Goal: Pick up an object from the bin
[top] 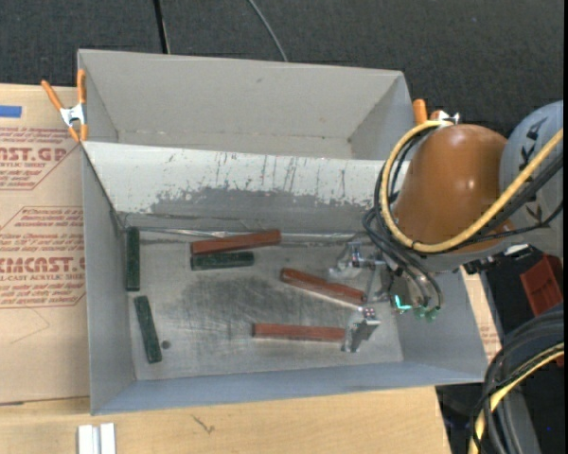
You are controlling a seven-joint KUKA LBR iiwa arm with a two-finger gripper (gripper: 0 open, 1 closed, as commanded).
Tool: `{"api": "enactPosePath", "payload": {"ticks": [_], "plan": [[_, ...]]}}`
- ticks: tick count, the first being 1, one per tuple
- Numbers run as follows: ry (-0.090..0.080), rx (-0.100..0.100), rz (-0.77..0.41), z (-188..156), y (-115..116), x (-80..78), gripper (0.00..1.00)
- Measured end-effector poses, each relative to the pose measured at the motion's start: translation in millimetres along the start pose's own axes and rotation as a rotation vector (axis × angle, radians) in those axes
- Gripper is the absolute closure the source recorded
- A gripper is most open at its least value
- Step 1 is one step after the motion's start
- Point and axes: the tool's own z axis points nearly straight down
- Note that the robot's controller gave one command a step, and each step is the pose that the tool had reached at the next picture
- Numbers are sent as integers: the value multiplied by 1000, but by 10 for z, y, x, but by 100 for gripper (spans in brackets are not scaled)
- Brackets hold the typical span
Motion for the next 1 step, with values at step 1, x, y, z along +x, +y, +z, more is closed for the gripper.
{"api": "enactPosePath", "payload": {"ticks": [1], "plan": [[-7, 0, 0, -31, -1, -17, 0]]}}
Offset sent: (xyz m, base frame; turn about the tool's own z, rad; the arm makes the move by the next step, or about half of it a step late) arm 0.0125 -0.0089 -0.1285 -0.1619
